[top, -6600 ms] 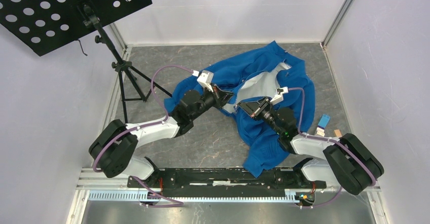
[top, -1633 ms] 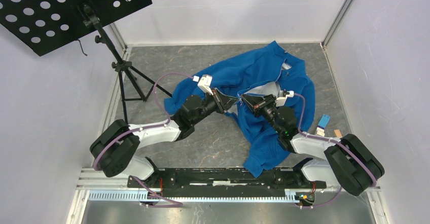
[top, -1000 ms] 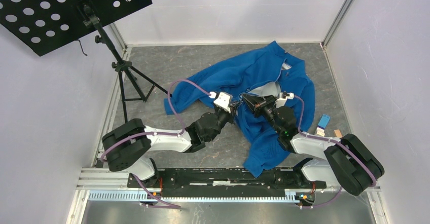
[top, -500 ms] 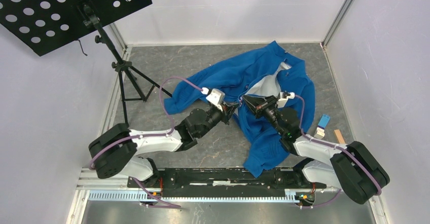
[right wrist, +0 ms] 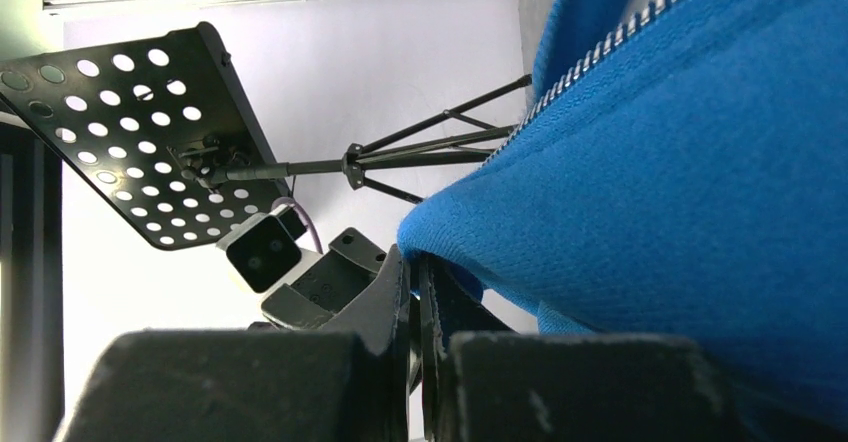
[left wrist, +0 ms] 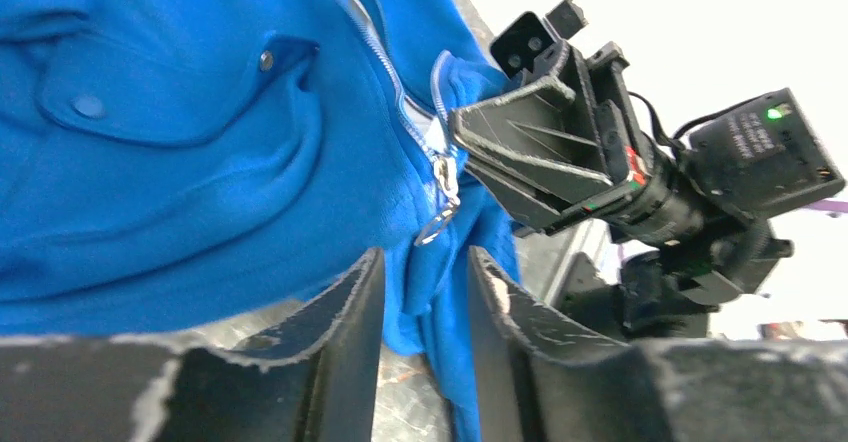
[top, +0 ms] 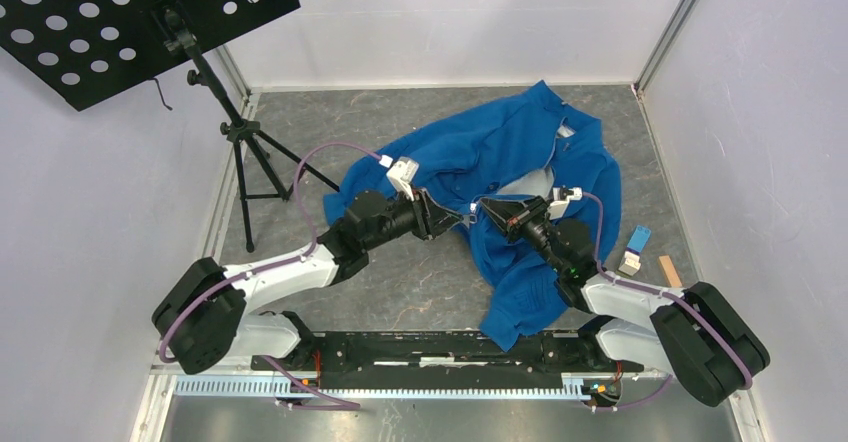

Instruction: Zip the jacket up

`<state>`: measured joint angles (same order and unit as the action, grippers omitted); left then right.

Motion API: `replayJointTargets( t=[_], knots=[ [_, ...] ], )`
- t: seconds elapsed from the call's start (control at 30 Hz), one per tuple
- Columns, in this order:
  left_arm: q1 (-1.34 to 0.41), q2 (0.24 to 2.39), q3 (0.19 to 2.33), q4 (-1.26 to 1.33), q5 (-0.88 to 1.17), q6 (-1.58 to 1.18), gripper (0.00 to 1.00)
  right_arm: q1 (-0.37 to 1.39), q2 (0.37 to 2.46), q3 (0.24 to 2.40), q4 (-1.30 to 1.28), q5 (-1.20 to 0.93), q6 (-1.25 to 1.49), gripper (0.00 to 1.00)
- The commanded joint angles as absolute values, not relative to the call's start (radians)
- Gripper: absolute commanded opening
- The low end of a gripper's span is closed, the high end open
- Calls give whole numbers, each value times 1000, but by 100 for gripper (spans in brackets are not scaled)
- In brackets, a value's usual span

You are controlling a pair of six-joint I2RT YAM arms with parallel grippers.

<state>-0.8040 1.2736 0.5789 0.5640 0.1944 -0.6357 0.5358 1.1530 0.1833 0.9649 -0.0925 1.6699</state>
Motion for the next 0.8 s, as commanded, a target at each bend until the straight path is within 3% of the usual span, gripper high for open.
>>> replayJointTargets(
  t=[0.0, 0.13, 0.4, 0.6, 0.77],
  knots=[
    [-770, 1247, 581, 567, 333, -784, 47, 532, 1155, 179, 1042, -76, 1655, 0],
    [-753, 1253, 589, 569, 346, -784, 60, 532, 1159, 178, 1050, -79, 1658, 0],
    [-649, 1346, 616, 717, 429, -912, 65, 532, 1184, 175, 1079, -94, 1667, 0],
    [-621, 1512, 665, 894, 601, -982, 65, 532, 1207, 175, 1111, -107, 1680, 1],
    [-621, 1643, 641, 1181, 679, -1130, 52, 532, 1215, 180, 1118, -110, 1682, 0]
  ],
)
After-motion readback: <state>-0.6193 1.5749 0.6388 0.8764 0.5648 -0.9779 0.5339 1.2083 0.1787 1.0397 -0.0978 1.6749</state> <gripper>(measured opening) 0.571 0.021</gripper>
